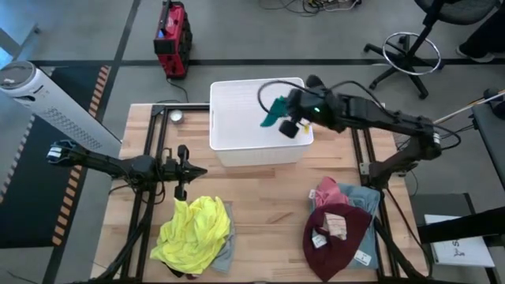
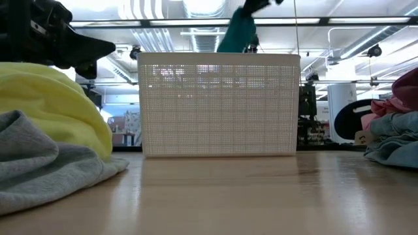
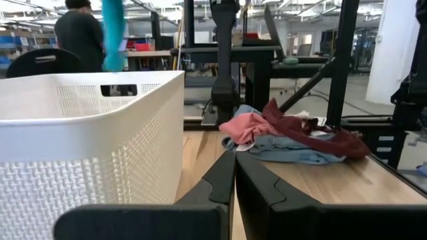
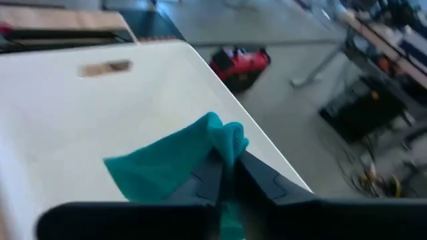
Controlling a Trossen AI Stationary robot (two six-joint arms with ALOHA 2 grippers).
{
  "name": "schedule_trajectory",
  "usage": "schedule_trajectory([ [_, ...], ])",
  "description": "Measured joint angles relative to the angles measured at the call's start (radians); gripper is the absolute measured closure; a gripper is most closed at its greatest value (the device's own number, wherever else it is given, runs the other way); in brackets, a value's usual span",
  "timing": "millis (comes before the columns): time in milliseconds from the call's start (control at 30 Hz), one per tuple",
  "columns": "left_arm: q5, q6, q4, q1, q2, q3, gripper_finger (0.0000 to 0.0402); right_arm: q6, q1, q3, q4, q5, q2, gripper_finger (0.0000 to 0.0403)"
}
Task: Sort clothes
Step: Put the blue sock into the white laundry bin, then put the striped sock into the white laundry bin
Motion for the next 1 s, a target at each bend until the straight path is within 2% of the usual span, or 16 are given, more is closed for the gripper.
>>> schedule_trajectory([
  [233,0.0,0.0,-0.004,0.0,0.01,0.0,0.0401,-0.022,-0.022,0.02,-0.038,-0.04,0.11,0.0287],
  [400,0.0,0.0,-0.012,0.0,0.009,0.0,0.0402,-0.025,-0.006,0.121,-0.134,-0.039,0.169,0.0208],
  [533,0.001,-0.001,-0.02,0.0,0.009,0.0,0.0402,-0.026,0.014,0.209,-0.236,-0.055,0.181,0.0165],
  [733,0.001,-0.022,-0.034,0.0,0.012,0.0,0.0401,0.078,0.079,0.264,-0.476,-0.17,0.125,0.0136],
  [900,0.001,-0.032,-0.035,0.0,0.024,0.0,0.0401,0.243,0.205,0.19,-0.652,-0.176,0.04,0.0131],
  [1000,0.001,-0.045,-0.035,0.0,0.03,0.0,0.0402,0.373,0.299,0.125,-0.691,-0.235,-0.017,0.013],
])
